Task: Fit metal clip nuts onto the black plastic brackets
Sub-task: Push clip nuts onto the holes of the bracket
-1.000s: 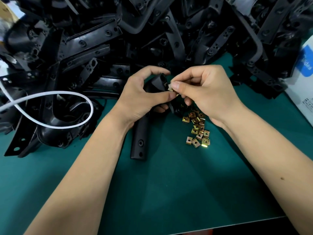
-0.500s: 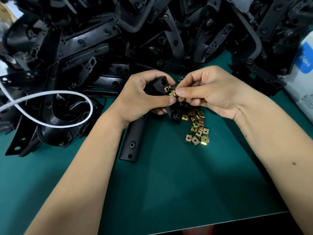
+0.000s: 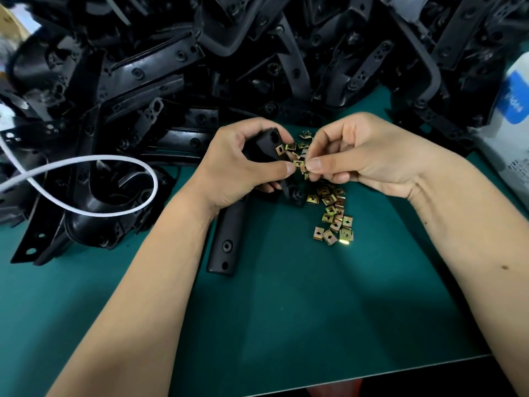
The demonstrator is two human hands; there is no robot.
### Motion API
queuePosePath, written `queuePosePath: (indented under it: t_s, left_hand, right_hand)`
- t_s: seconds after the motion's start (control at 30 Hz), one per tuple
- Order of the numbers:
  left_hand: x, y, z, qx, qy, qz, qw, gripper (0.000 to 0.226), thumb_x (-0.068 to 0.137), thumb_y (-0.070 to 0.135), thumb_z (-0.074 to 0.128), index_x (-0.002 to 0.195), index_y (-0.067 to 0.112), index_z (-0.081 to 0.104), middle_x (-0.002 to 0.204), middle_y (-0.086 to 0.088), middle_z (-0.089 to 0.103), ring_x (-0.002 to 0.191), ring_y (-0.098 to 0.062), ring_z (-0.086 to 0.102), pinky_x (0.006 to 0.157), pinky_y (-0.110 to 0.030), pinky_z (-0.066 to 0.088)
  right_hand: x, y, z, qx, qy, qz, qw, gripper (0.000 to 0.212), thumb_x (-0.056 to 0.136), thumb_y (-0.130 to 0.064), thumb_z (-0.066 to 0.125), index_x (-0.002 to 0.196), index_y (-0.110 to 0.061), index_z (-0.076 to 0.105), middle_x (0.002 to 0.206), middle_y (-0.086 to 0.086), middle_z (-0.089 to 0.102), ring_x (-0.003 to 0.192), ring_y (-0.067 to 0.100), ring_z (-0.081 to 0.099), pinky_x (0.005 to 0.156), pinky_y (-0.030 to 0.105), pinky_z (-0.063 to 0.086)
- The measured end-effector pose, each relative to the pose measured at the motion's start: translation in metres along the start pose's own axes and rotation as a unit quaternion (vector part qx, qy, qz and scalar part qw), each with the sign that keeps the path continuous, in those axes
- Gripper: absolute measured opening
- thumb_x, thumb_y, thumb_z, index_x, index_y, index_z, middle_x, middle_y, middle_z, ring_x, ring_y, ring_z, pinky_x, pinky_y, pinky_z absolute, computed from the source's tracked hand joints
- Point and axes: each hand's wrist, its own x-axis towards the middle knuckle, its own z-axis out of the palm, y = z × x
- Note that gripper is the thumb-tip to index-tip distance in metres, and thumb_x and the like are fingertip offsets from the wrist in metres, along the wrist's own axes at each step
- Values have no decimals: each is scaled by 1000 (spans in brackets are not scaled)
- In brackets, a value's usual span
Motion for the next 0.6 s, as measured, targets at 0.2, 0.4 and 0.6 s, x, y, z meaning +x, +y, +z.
queuePosePath:
  t_s: [0.2,0.4,0.6]
  left_hand:
    - [1,0,-6,6,25,21,999,26,83,1,82,98,18,69,90,-6,77,67,-15,68,56,-26,57]
    - [3,-1,-1,29,66,24,997,23,82,4,85,96,13,69,80,-3,74,60,-12,67,53,-25,56]
    - [2,-1,4,-11,32,2,999,33,77,6,89,102,11,68,79,1,73,63,-14,68,56,-27,58]
  right_hand:
    - [3,1,18,88,77,-25,993,32,90,9,69,115,-8,61,76,10,68,70,16,61,52,18,44]
    - [11,5,41,123,224,-103,961,22,89,10,69,99,-8,61,82,15,69,78,27,56,56,23,43]
    - [10,3,32,65,169,-75,981,25,91,8,67,110,-7,62,79,9,68,66,14,58,54,21,43]
